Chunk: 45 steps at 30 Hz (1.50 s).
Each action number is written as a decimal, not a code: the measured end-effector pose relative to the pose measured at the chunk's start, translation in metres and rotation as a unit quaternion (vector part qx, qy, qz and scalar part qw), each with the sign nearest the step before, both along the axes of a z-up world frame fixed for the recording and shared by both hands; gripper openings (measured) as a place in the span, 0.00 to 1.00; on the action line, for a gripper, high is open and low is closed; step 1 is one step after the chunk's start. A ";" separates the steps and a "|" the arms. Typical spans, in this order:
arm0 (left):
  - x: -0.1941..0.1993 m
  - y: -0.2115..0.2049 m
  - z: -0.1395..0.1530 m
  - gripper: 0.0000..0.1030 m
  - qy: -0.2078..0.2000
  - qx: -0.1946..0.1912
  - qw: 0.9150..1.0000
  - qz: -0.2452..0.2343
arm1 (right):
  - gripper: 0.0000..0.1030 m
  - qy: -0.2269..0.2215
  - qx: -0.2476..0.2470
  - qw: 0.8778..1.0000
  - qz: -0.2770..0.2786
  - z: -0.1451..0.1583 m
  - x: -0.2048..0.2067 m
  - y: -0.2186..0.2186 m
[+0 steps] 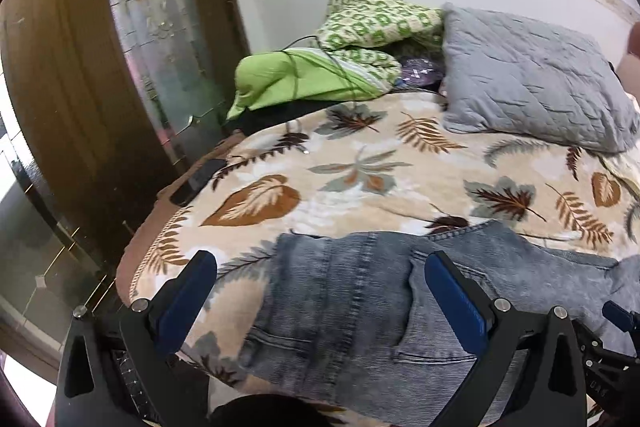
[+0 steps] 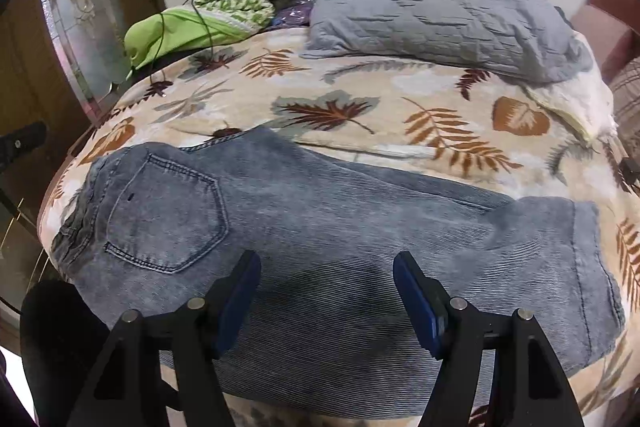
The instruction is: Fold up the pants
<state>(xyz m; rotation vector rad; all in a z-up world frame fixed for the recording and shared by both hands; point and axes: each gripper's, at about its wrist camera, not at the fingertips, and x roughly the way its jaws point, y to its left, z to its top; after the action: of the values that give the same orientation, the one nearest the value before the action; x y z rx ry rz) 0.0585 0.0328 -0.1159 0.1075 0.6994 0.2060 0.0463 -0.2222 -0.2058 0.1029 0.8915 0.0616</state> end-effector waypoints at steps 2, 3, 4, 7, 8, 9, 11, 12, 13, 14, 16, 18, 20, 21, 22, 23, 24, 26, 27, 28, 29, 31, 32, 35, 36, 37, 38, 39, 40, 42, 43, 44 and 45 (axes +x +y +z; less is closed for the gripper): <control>-0.001 0.009 0.001 1.00 -0.002 -0.001 1.000 0.010 | 0.70 0.000 -0.001 1.000 0.003 -0.001 0.001 0.004; -0.001 0.016 0.003 1.00 -0.005 -0.003 1.000 0.020 | 0.70 -0.001 0.000 1.000 0.005 -0.001 0.002 0.006; -0.002 0.022 0.004 1.00 -0.007 -0.004 1.000 0.027 | 0.70 -0.003 0.001 1.000 0.006 -0.001 0.002 0.007; -0.004 0.039 0.008 1.00 -0.015 -0.008 0.999 0.050 | 0.70 -0.008 0.004 1.000 0.010 0.001 0.003 0.011; -0.004 0.044 0.010 1.00 -0.018 -0.010 0.998 0.057 | 0.70 -0.010 0.005 1.000 0.012 0.001 0.003 0.012; -0.005 0.051 0.012 1.00 -0.022 -0.013 0.998 0.065 | 0.70 -0.012 0.007 1.000 0.015 0.001 0.003 0.014; -0.006 0.059 0.016 1.00 -0.028 -0.014 0.997 0.074 | 0.70 -0.014 0.010 1.000 0.018 0.001 0.004 0.016; -0.007 0.064 0.017 1.00 -0.030 -0.014 0.996 0.080 | 0.70 -0.014 0.011 1.000 0.020 0.000 0.005 0.018; -0.008 0.068 0.017 1.00 -0.030 -0.015 0.996 0.083 | 0.70 -0.013 0.010 1.000 0.022 -0.001 0.005 0.020; -0.008 0.071 0.017 1.00 -0.028 -0.016 0.996 0.086 | 0.70 -0.013 0.010 1.000 0.025 -0.002 0.006 0.022; -0.009 0.079 0.015 1.00 -0.020 -0.019 0.995 0.092 | 0.70 -0.013 0.009 0.999 0.030 -0.003 0.006 0.026; -0.009 0.085 0.010 1.00 -0.009 -0.020 0.995 0.097 | 0.70 -0.013 0.005 0.999 0.034 -0.005 0.006 0.030; -0.009 0.091 0.004 1.00 0.001 -0.021 0.995 0.102 | 0.70 -0.011 -0.001 0.999 0.038 -0.007 0.006 0.033; -0.009 0.093 0.002 1.00 0.005 -0.022 0.994 0.103 | 0.70 -0.010 -0.003 0.999 0.038 -0.008 0.006 0.034; -0.010 0.095 -0.001 1.00 0.009 -0.022 0.994 0.105 | 0.70 -0.008 -0.005 0.999 0.038 -0.009 0.006 0.034; -0.010 0.097 -0.003 1.00 0.011 -0.022 0.994 0.107 | 0.70 -0.008 -0.006 0.999 0.037 -0.009 0.006 0.034; -0.010 0.100 -0.005 1.00 0.013 -0.023 0.994 0.109 | 0.70 -0.007 -0.007 0.999 0.037 -0.010 0.006 0.034; -0.011 0.102 -0.007 1.00 0.016 -0.024 0.993 0.112 | 0.70 -0.005 -0.008 0.999 0.034 -0.011 0.006 0.032; -0.012 0.104 -0.008 1.00 0.017 -0.024 0.993 0.113 | 0.70 -0.004 -0.008 0.999 0.033 -0.011 0.007 0.032; -0.013 0.105 -0.010 1.00 0.019 -0.024 0.993 0.114 | 0.70 -0.003 -0.008 0.999 0.033 -0.012 0.007 0.031; -0.013 0.106 -0.012 1.00 0.023 -0.024 0.993 0.115 | 0.70 -0.002 -0.008 0.999 0.032 -0.012 0.007 0.031; -0.014 0.109 -0.015 1.00 0.028 -0.024 0.992 0.117 | 0.70 -0.002 -0.009 0.999 0.032 -0.012 0.007 0.032; -0.014 0.110 -0.018 1.00 0.032 -0.024 0.992 0.118 | 0.70 -0.002 -0.010 0.999 0.032 -0.013 0.007 0.032; -0.014 0.116 -0.027 1.00 0.048 -0.027 0.991 0.122 | 0.70 0.000 -0.012 0.999 0.034 -0.014 0.008 0.033; -0.013 0.118 -0.030 1.00 0.051 -0.028 0.991 0.124 | 0.70 0.002 -0.014 0.999 0.035 -0.015 0.008 0.034; -0.014 0.119 -0.032 1.00 0.054 -0.029 0.990 0.125 | 0.70 0.003 -0.015 0.999 0.035 -0.016 0.008 0.034; -0.014 0.120 -0.034 1.00 0.057 -0.030 0.990 0.127 | 0.70 0.004 -0.016 0.999 0.035 -0.016 0.008 0.035; -0.014 0.122 -0.036 1.00 0.060 -0.031 0.989 0.128 | 0.70 0.005 -0.017 0.999 0.036 -0.017 0.009 0.035; -0.014 0.124 -0.038 1.00 0.062 -0.031 0.989 0.129 | 0.70 0.007 -0.018 0.999 0.036 -0.018 0.009 0.035; -0.014 0.126 -0.041 1.00 0.065 -0.033 0.989 0.131 | 0.70 0.009 -0.019 0.999 0.036 -0.020 0.010 0.036; -0.014 0.127 -0.041 1.00 0.066 -0.034 0.988 0.132 | 0.70 0.010 -0.020 0.999 0.036 -0.021 0.010 0.037; -0.014 0.128 -0.042 1.00 0.067 -0.034 0.988 0.133 | 0.70 0.011 -0.020 0.999 0.036 -0.022 0.010 0.037; -0.014 0.129 -0.043 1.00 0.068 -0.034 0.988 0.133 | 0.70 0.012 -0.021 0.999 0.037 -0.023 0.011 0.037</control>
<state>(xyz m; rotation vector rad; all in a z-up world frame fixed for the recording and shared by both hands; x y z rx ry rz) 0.0446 0.1615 -0.1593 -0.0391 0.8550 0.4336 0.0569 -0.1850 -0.2283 0.0313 0.9204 0.1098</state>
